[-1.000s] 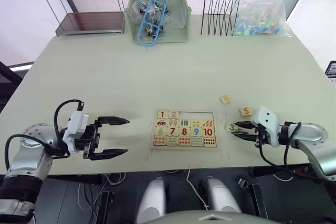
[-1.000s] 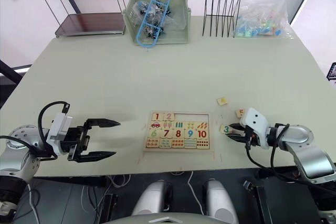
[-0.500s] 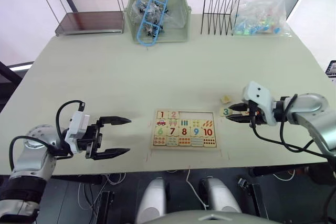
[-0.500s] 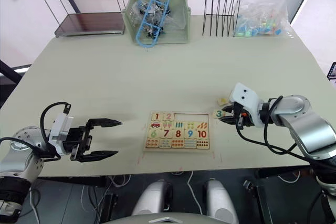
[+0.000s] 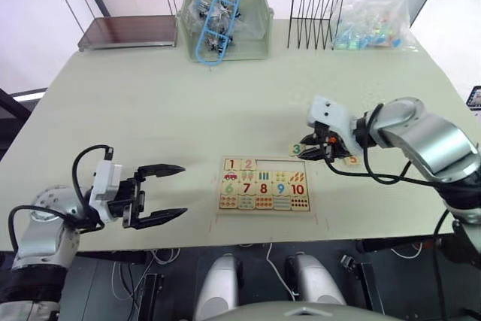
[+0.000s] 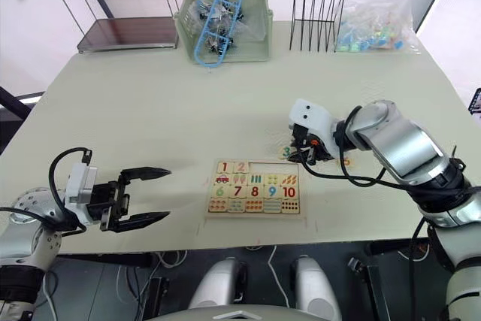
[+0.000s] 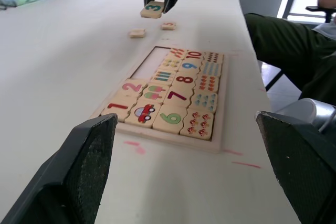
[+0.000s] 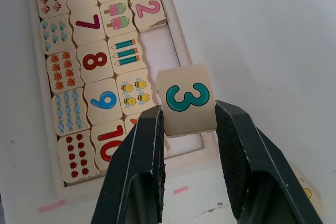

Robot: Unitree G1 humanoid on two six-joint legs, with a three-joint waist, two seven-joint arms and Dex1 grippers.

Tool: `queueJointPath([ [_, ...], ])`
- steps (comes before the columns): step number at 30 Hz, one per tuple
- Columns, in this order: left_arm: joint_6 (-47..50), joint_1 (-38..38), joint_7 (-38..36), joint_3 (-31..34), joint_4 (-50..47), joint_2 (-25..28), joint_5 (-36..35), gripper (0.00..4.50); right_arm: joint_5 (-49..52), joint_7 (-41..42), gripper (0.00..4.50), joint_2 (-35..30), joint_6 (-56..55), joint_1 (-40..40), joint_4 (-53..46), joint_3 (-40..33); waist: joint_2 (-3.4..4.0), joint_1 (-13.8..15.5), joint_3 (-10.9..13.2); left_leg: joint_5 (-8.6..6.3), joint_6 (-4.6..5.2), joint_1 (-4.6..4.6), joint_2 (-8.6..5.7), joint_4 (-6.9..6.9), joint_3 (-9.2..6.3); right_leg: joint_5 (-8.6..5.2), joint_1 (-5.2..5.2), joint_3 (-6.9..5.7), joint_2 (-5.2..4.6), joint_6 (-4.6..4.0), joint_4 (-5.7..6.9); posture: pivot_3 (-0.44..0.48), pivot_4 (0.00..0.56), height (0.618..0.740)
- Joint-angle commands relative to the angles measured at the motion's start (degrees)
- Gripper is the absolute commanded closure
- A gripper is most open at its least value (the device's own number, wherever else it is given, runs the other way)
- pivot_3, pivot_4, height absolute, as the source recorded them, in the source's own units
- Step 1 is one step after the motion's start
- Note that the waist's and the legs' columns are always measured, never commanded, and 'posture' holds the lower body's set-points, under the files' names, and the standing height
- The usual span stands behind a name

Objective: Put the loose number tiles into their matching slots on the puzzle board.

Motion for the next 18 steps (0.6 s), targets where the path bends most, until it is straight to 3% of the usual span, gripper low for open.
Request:
queueJointPath([
  [1, 1.4, 1.1, 1.9, 2.9, -3.2, -0.3, 0.0, 0.0, -0.5, -0.3, 3.64, 1.5, 2.3, -3.8, 0.2, 2.0, 0.02, -0.1, 0.0, 0.0, 0.0, 0.0, 0.03, 0.0, -0.01, 0.0, -0.01, 0.0, -0.01, 0.0, 0.01, 0.0, 0.15, 0.74],
  [8, 2.9, 2.6, 5.2, 4.9, -5.8, -1.2, 0.7, 0.0, -1.6, -2.3, 3.64, 7.4, 6.3, -9.9, 4.0, 7.6, 0.05, -0.2, 0.0, 0.0, 0.0, 0.01, 0.02, 0.0, -0.01, 0.0, -0.02, 0.0, -0.01, 0.0, 0.02, 0.0, 0.15, 0.74],
  [18, 4.8, 5.3, 8.3, 6.4, -9.7, -2.4, 1.2, 0.0, -3.5, -5.2, 3.64, 12.5, 5.6, -10.5, 6.3, 12.4, 0.04, -0.8, 0.0, 0.0, 0.0, -0.01, 0.01, -0.05, -0.05, 0.01, -0.05, -0.02, -0.06, 0.0, 0.02, 0.0, 0.15, 0.74],
])
